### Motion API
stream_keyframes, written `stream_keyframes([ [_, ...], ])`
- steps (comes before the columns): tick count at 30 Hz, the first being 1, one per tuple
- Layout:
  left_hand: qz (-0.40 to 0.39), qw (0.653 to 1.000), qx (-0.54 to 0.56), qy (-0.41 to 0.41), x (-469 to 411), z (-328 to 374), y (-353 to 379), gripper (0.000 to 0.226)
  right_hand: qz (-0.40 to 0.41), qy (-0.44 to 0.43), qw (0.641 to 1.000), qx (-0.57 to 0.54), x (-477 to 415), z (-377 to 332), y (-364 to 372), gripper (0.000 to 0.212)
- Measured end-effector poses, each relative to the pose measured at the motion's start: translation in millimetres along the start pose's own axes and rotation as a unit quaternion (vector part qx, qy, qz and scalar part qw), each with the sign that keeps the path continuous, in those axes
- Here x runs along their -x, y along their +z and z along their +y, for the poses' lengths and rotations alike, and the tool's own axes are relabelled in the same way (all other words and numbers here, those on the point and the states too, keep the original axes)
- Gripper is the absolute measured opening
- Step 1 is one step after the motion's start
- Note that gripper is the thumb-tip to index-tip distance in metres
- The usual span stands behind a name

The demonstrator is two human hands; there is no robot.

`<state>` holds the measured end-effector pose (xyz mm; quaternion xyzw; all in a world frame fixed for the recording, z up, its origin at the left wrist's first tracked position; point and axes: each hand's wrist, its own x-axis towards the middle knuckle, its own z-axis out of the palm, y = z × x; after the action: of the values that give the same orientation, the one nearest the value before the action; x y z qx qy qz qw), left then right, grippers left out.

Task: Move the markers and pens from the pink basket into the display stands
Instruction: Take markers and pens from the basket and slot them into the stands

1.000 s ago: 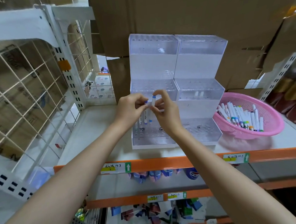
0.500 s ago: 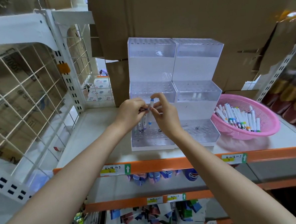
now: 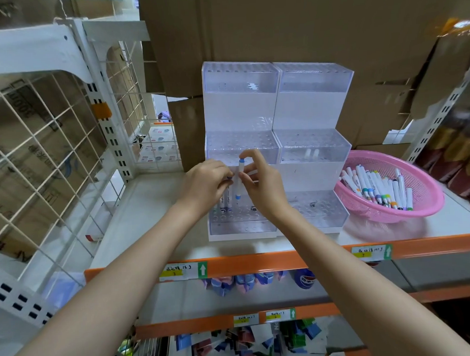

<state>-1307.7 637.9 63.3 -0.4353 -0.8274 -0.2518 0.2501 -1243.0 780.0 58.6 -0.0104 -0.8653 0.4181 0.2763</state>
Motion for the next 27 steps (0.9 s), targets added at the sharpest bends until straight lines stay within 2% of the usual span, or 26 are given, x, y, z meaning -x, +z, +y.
stream_keyframes([
  [7,0.046,0.999,0.001,-0.008,12,-3,8,0.016,0.002,0.004,1.0,0.0,2,1,0,0.024],
  [12,0.02,1.0,-0.01,0.016,18,-3,9,0.022,-0.001,0.003,1.0,0.002,2,1,0,0.023],
  [27,-0.001,0.999,-0.04,0.006,26,-8,7,0.041,-0.006,-0.014,1.0,0.027,-2,4,7,0.022],
])
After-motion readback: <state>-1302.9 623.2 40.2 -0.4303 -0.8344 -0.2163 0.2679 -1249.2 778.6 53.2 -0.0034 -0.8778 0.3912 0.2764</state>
